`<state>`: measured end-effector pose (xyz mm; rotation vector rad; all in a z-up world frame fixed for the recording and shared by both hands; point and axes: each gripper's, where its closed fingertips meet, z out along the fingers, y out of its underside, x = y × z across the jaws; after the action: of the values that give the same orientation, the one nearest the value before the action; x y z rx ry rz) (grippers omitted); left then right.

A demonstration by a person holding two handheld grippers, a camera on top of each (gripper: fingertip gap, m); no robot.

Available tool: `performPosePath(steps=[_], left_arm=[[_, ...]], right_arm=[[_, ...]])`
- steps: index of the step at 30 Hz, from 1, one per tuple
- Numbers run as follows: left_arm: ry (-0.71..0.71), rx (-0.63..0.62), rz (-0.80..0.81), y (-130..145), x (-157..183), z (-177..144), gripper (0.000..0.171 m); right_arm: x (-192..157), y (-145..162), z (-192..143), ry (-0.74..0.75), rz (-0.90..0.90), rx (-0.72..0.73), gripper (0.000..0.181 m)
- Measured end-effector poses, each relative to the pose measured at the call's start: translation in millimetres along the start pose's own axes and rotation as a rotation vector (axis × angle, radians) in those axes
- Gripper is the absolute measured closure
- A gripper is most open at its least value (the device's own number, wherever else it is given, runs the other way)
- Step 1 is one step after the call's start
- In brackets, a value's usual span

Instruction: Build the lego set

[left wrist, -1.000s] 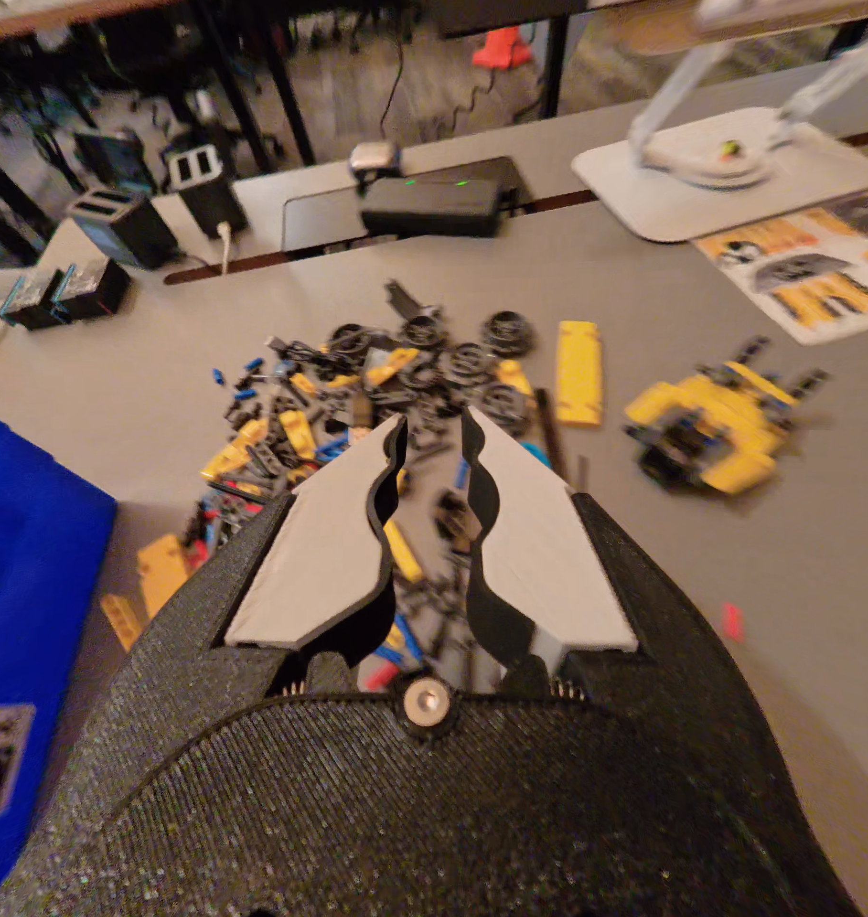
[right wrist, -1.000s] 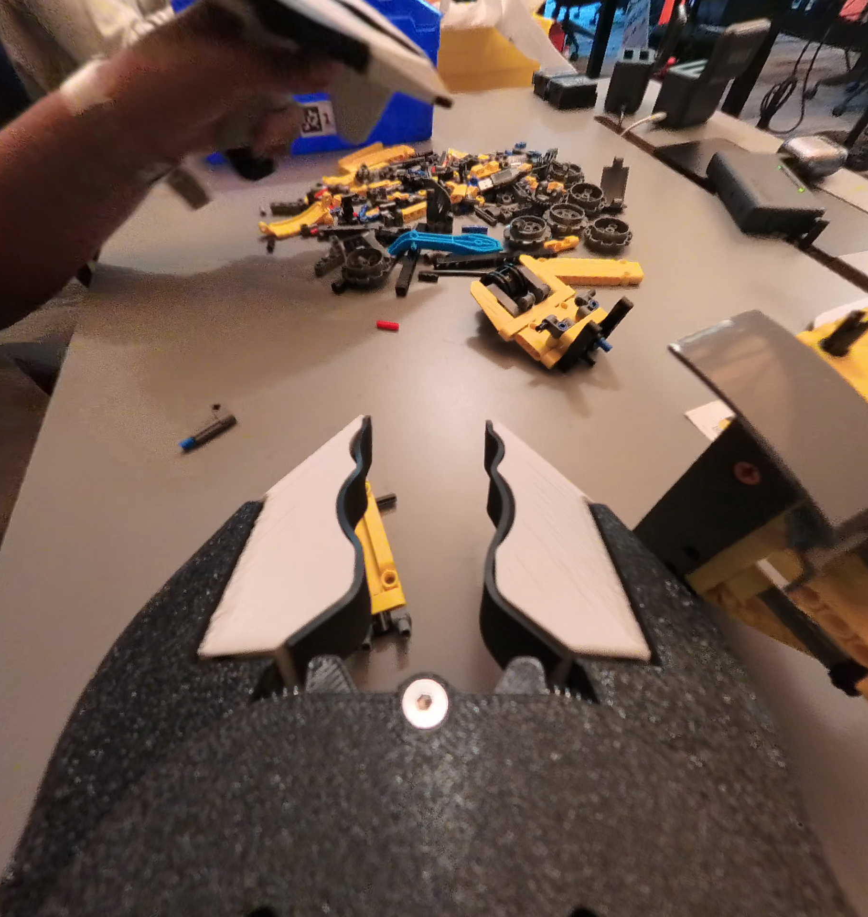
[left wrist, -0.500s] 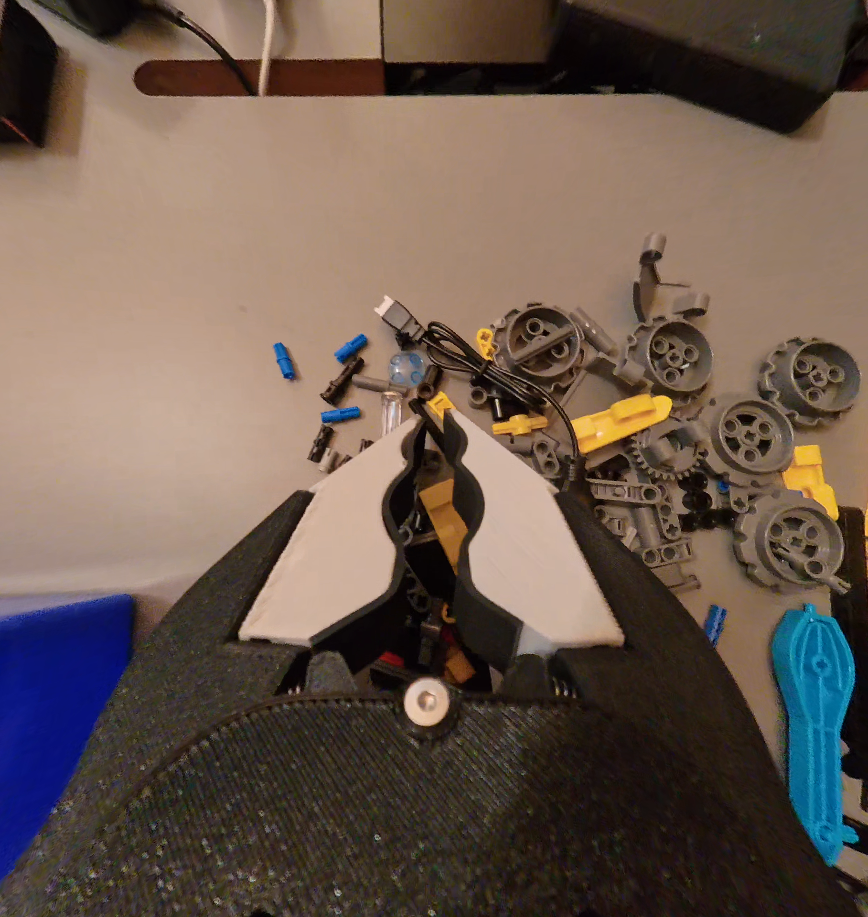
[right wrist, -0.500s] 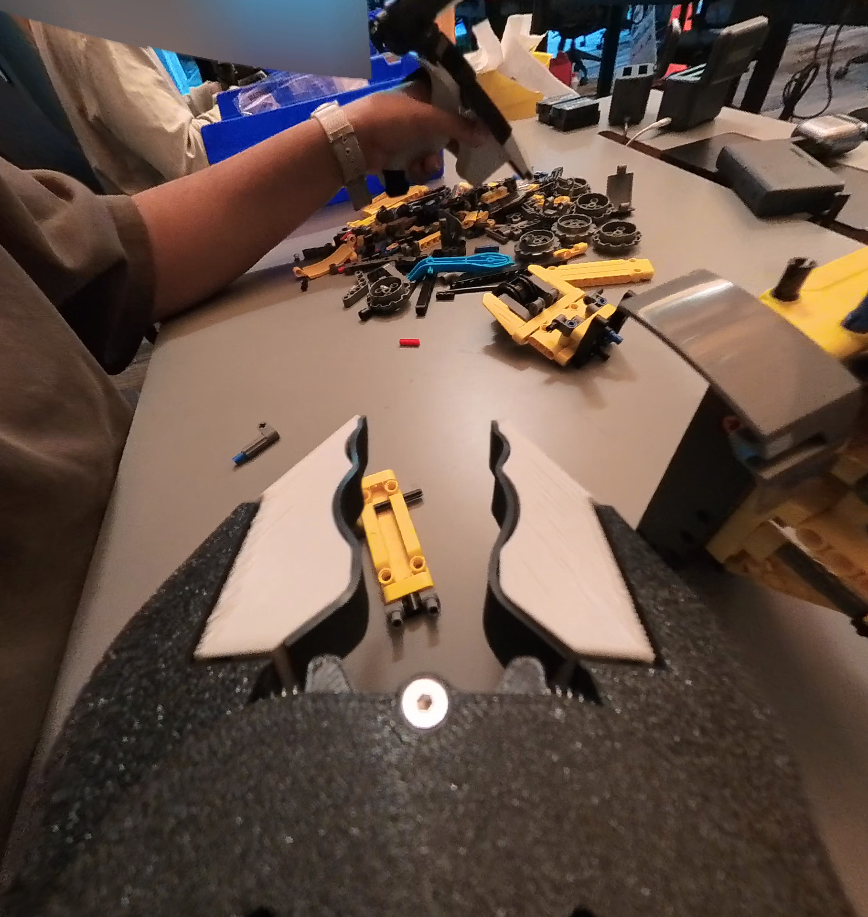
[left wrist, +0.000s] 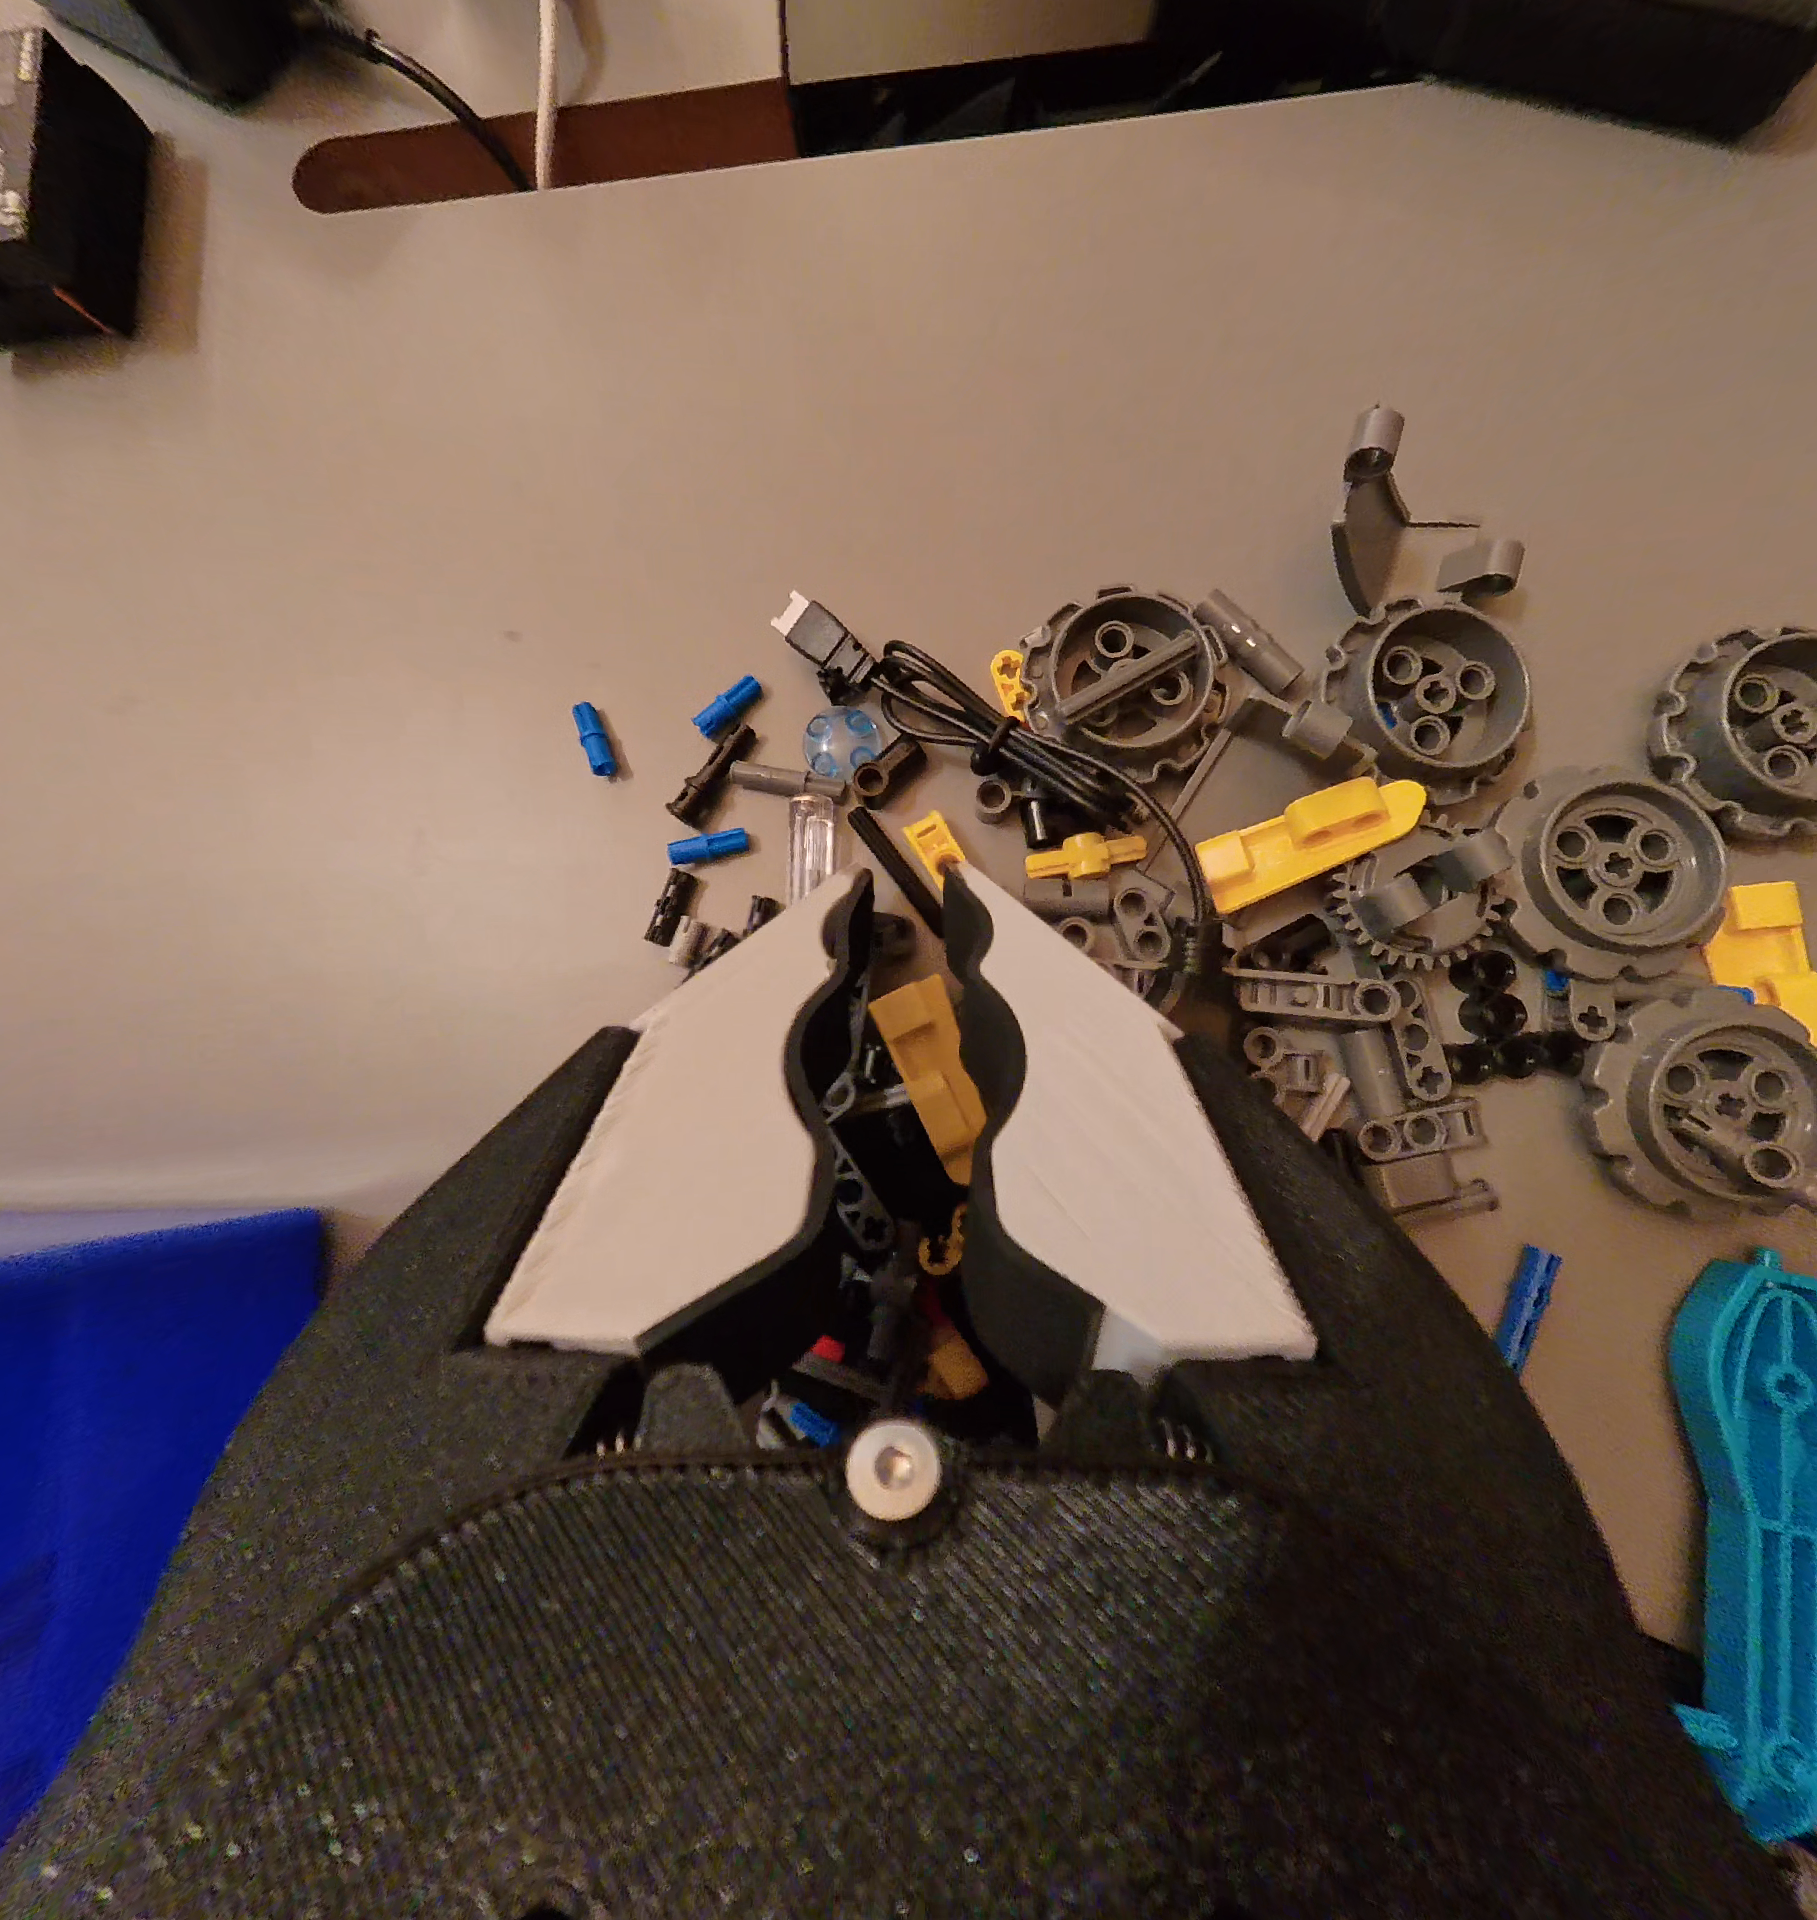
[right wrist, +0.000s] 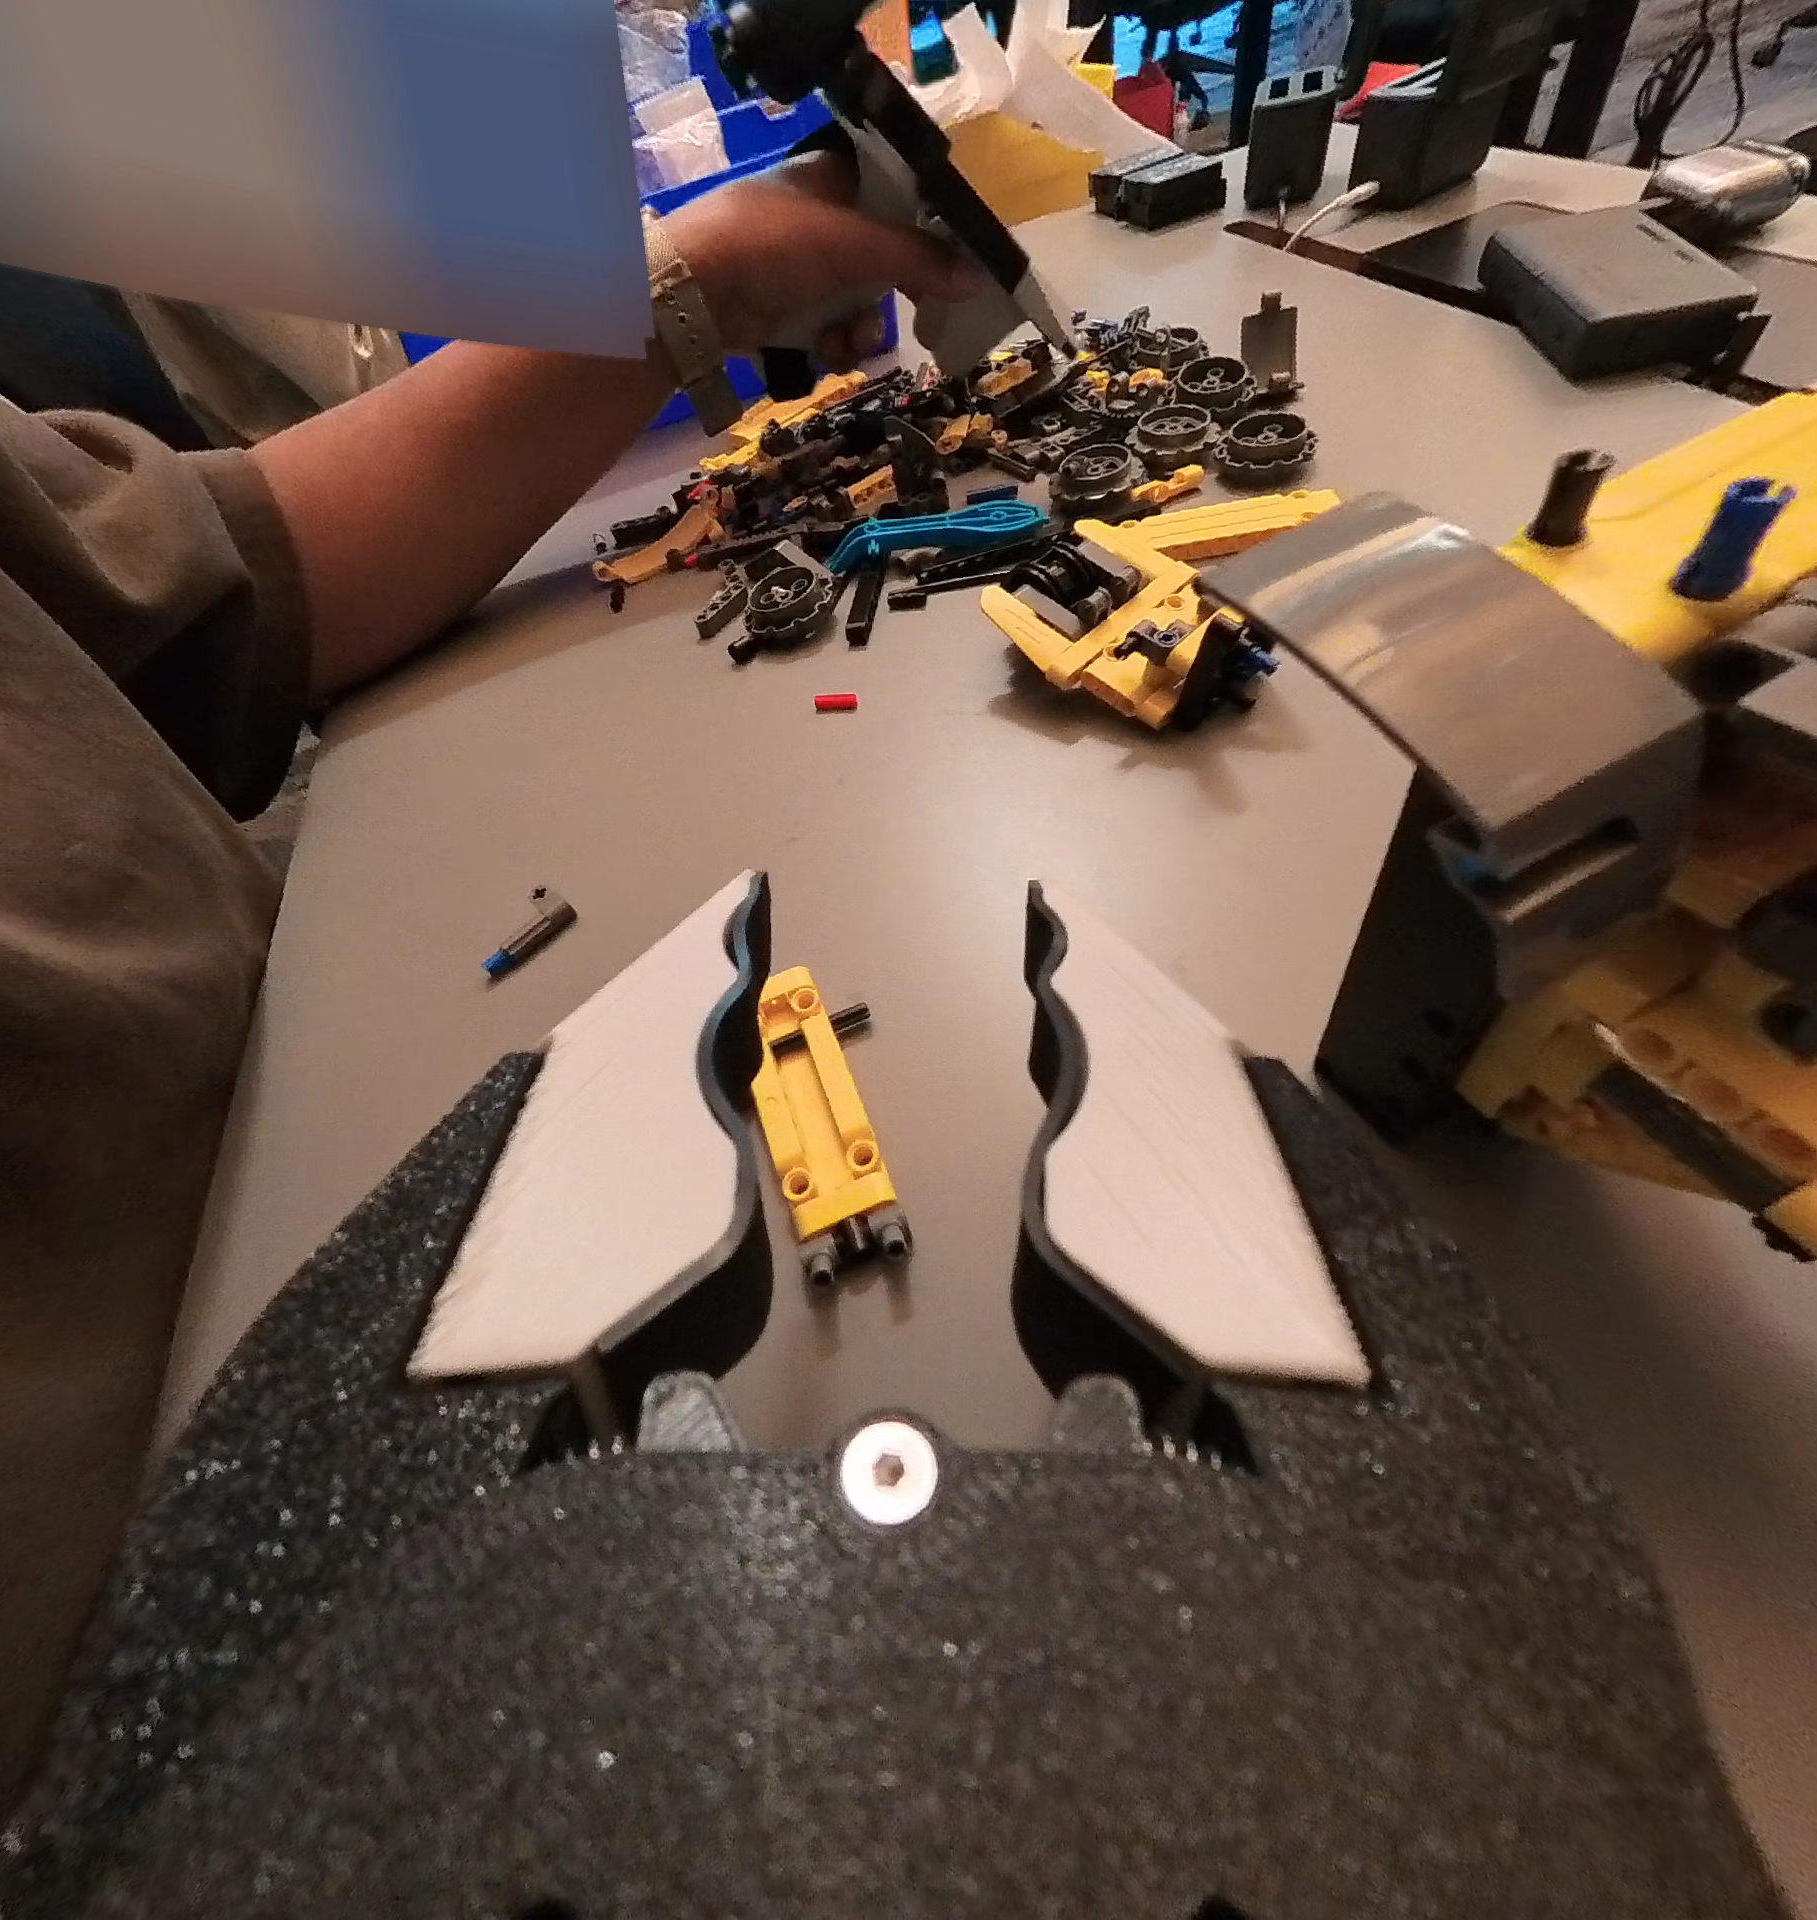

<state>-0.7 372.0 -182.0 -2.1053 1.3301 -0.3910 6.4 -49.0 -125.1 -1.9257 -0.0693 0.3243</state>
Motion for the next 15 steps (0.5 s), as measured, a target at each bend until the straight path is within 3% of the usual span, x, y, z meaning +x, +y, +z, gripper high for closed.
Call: performPosePath(steps=[4,15], left_arm=[[-0.031,0.036,0.003,-5.9,-6.3,-5.9,0.163],[-0.061,-0.034,0.036,0.7,-11.3,8.4,0.155]], right_arm=[[1.5,1.0,0.3,0.002,0.011,-0.005,0.133],[1.7,0.7,0.2,-0.005,0.021,-0.002,0.133]])
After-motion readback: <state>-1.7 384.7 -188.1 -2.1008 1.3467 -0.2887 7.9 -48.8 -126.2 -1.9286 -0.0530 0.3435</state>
